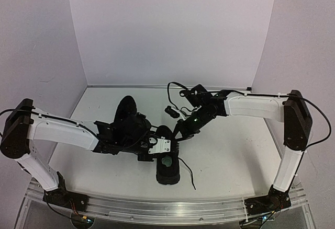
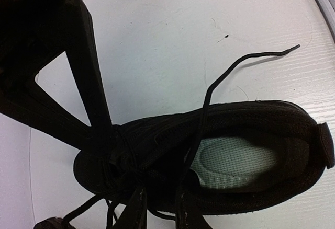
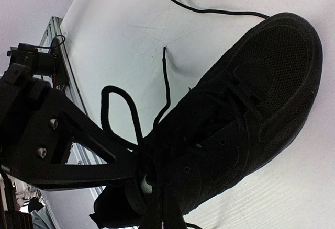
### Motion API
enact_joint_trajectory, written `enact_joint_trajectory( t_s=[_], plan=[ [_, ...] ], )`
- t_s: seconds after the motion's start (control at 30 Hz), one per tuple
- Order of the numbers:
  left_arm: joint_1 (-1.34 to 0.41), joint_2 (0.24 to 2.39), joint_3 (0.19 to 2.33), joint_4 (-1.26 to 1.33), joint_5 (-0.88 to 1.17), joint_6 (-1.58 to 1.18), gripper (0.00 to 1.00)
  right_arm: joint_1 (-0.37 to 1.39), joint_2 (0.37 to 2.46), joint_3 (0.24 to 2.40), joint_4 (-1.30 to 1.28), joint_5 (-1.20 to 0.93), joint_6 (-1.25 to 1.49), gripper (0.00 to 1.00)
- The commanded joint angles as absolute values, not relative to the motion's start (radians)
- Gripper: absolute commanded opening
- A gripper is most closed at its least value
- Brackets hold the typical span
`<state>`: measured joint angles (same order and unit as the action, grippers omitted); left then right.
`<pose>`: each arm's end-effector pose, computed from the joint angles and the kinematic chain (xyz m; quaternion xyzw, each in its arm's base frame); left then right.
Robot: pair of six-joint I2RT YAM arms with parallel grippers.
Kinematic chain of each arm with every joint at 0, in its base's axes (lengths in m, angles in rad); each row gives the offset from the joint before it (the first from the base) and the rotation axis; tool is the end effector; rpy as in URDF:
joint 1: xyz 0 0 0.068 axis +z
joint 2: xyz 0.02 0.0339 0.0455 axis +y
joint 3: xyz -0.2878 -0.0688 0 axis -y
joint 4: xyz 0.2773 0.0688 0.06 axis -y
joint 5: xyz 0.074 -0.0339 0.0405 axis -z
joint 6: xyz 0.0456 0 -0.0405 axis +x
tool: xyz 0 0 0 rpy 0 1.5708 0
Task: Tie the shoes
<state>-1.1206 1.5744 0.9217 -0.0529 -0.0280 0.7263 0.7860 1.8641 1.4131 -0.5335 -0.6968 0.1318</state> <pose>0.1616 -0.3315 0.2030 0.7206 0.5521 -0.0696 0.4136 0.2897 0.3314 0.2314 -0.3825 0.8204 0.4133 0.0987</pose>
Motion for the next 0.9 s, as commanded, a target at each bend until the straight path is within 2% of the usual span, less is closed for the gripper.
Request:
enact_joint_trajectory(
  t_s=[0.0,0.4,0.87],
  plan=[
    [-1.124,1.598,0.988,-0.073,-0.011,0.761,0.19,0.791,1.82,1.407,-0.519,-0.685,0.127,0.0],
    [-1.127,1.631,1.019,-0.139,-0.012,0.807,0.18,0.791,1.826,1.406,-0.514,-0.684,0.128,0.0],
    [-1.142,1.615,1.005,-0.071,-0.112,0.811,0.0,0.791,1.818,1.401,-0.511,-0.684,0.13,0.0]
  ],
)
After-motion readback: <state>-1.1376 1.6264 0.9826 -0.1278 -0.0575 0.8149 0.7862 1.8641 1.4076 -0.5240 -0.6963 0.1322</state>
